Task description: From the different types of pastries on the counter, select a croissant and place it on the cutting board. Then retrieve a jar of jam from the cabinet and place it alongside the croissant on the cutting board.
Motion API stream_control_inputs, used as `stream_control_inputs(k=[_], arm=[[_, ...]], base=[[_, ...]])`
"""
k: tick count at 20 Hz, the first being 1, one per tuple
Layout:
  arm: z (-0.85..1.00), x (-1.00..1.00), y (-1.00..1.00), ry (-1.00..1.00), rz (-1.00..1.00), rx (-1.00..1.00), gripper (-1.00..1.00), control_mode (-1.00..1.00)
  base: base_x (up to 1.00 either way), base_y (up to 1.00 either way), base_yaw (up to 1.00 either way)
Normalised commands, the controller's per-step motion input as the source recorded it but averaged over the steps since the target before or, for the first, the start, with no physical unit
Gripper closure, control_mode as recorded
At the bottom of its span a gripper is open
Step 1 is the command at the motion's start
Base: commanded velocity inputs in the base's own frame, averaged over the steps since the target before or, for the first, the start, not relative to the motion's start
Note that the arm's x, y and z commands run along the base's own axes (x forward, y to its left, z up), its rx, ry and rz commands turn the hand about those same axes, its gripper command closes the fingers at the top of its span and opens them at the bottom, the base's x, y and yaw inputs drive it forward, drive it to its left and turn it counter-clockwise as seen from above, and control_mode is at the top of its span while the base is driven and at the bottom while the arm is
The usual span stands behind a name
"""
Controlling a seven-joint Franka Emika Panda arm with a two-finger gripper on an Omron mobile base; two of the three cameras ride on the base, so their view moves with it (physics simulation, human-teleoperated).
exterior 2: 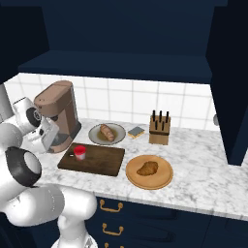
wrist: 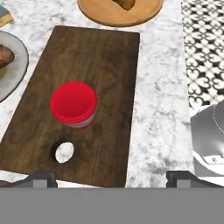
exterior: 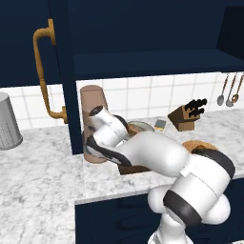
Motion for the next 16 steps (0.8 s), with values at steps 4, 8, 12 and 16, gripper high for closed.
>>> stream_control_inputs(k=[4,8,12,16], arm=[[0.49,0.08,-0.09,0.01,0.00,0.25,-1.00,-1.00],[0.60,0.06,-0.07,0.05,0.00,0.20,-1.00,-1.00],[0.52,0.00,-0.19,0.03,0.04,0.17,-1.00,-1.00],[0.53,0.00,-0.32,0.00,0.13,0.10,-1.00,-1.00]], base=[[0.00,0.00,0.00],[0.00,0.00,0.00],[0.00,0.00,0.00],[0.00,0.00,0.00]])
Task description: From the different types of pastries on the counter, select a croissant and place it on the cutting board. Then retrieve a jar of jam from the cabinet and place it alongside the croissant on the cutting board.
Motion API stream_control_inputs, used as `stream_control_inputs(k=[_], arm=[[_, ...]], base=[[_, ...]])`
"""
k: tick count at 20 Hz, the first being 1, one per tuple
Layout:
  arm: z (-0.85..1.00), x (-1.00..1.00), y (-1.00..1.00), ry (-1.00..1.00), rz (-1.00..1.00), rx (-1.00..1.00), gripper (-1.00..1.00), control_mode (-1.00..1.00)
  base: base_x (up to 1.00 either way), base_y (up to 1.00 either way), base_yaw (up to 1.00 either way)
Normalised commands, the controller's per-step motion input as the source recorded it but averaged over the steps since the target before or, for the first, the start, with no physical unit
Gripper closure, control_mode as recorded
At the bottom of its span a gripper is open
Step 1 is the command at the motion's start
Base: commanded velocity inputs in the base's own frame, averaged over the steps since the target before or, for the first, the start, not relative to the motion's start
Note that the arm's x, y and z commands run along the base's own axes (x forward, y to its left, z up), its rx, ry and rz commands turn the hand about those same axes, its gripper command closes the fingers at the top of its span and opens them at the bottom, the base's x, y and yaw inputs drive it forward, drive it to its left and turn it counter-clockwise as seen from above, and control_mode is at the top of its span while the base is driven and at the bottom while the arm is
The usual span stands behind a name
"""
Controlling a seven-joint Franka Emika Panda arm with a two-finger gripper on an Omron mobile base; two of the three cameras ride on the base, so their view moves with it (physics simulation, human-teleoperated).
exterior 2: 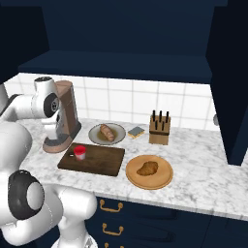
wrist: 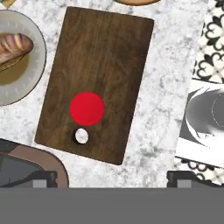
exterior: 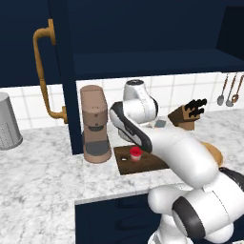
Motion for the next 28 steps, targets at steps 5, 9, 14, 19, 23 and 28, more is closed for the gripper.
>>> stream_control_inputs(k=[5,9,14,19,23,28], arm=[[0.05,-0.07,-0.74,0.00,0.20,0.03,-1.00,-1.00],[0.00,-0.14,-0.80,0.02,0.26,0.06,-1.00,-1.00],[0.00,-0.16,-0.87,0.09,0.31,0.11,-1.00,-1.00],[-0.01,-0.03,-0.89,0.19,0.31,0.10,-1.00,-1.00],[-0.32,0.00,-0.38,0.17,0.12,0.03,-1.00,-1.00],[-0.48,0.00,-0.18,0.10,0.00,0.00,-1.00,-1.00]], base=[[0.00,0.00,0.00],[0.00,0.00,0.00],[0.00,0.00,0.00],[0.00,0.00,0.00],[0.00,0.00,0.00],[0.00,0.00,0.00]])
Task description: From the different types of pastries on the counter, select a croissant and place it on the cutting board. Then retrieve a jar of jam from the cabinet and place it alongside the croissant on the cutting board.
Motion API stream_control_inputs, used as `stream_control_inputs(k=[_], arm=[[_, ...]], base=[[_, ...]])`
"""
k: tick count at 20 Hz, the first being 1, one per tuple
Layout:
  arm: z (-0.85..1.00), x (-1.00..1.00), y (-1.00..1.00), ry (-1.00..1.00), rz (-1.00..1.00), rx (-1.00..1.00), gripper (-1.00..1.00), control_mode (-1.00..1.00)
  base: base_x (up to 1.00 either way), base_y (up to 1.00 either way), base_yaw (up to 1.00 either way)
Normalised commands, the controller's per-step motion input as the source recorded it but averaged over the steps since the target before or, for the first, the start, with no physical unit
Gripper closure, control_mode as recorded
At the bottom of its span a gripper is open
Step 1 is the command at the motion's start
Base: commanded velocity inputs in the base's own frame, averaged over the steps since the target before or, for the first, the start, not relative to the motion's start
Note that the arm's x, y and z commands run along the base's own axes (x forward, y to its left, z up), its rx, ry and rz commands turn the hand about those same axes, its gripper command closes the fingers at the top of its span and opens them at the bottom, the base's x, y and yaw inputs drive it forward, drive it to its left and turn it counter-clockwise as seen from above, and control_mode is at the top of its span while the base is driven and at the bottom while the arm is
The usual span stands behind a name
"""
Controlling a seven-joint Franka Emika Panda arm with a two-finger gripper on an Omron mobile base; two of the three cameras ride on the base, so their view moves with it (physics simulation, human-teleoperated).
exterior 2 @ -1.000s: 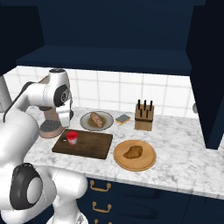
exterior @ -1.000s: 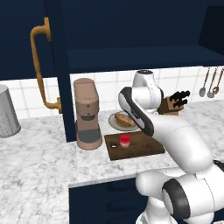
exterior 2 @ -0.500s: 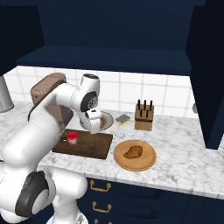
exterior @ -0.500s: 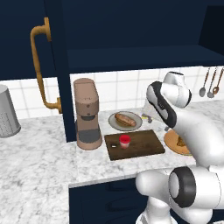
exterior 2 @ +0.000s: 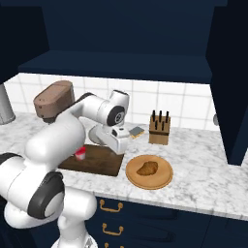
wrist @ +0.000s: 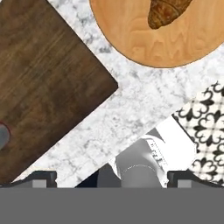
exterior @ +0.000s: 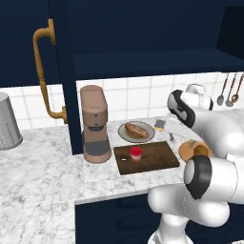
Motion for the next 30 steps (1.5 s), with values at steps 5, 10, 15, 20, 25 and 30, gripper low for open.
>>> stream_control_inputs(k=[5,10,15,20,25,30], arm=[[-0.36,0.00,-0.39,0.09,0.00,0.00,-1.00,-1.00],[-0.16,-0.06,-0.30,-0.03,0.00,-0.05,-1.00,-1.00],[-0.12,-0.05,-0.25,-0.05,-0.06,-0.09,-1.00,-1.00],[-0.12,-0.02,-0.11,-0.02,-0.15,-0.03,-1.00,-1.00],[-0.02,-0.01,-0.48,0.00,-0.04,0.00,-1.00,-1.00],[0.00,0.00,-0.53,0.00,0.00,0.00,-1.00,-1.00]], base=[[0.00,0.00,0.00],[0.00,0.00,0.00],[0.00,0.00,0.00],[0.00,0.00,0.00],[0.00,0.00,0.00],[0.00,0.00,0.00]])
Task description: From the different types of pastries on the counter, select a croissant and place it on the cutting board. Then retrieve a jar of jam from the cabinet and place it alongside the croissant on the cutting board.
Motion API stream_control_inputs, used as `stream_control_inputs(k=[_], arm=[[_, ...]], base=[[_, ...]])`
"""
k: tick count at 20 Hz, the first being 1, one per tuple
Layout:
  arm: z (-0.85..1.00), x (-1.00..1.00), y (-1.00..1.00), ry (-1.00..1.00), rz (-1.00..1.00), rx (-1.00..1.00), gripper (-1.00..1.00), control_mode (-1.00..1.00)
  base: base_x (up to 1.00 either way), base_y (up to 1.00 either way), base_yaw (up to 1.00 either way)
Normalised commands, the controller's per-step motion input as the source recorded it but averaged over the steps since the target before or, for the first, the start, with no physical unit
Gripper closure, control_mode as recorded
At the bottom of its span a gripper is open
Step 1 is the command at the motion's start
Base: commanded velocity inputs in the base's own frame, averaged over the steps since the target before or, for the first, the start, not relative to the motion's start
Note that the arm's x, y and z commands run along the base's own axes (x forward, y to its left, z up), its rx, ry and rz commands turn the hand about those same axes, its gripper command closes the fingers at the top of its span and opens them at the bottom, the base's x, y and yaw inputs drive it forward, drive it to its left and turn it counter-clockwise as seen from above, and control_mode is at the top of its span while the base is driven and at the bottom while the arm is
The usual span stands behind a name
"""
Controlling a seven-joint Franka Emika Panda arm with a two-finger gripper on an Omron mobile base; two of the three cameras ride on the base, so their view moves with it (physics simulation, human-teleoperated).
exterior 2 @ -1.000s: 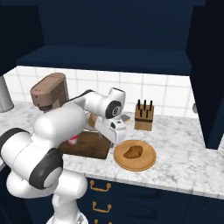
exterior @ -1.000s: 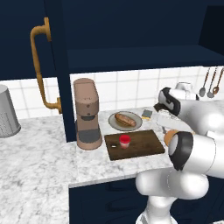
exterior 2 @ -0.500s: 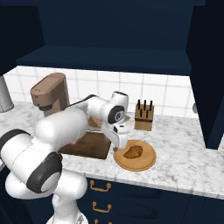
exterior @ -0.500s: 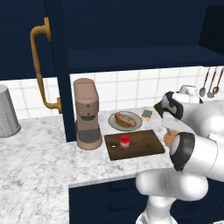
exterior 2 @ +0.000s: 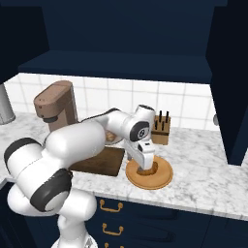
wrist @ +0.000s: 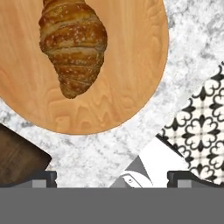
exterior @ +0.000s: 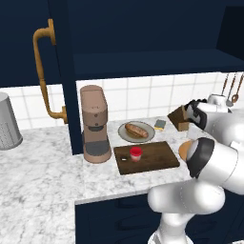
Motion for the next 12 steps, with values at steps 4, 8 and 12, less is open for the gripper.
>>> stream_control_inputs(k=[4,8,12], arm=[[-0.16,0.15,-0.08,0.00,0.02,0.00,-1.00,-1.00],[-0.37,0.06,0.00,0.00,0.10,0.00,-1.00,-1.00],[-0.35,0.09,0.00,0.00,0.10,0.00,-1.00,-1.00]], base=[[0.00,0.00,0.00],[0.00,0.00,0.00],[0.00,0.00,0.00]])
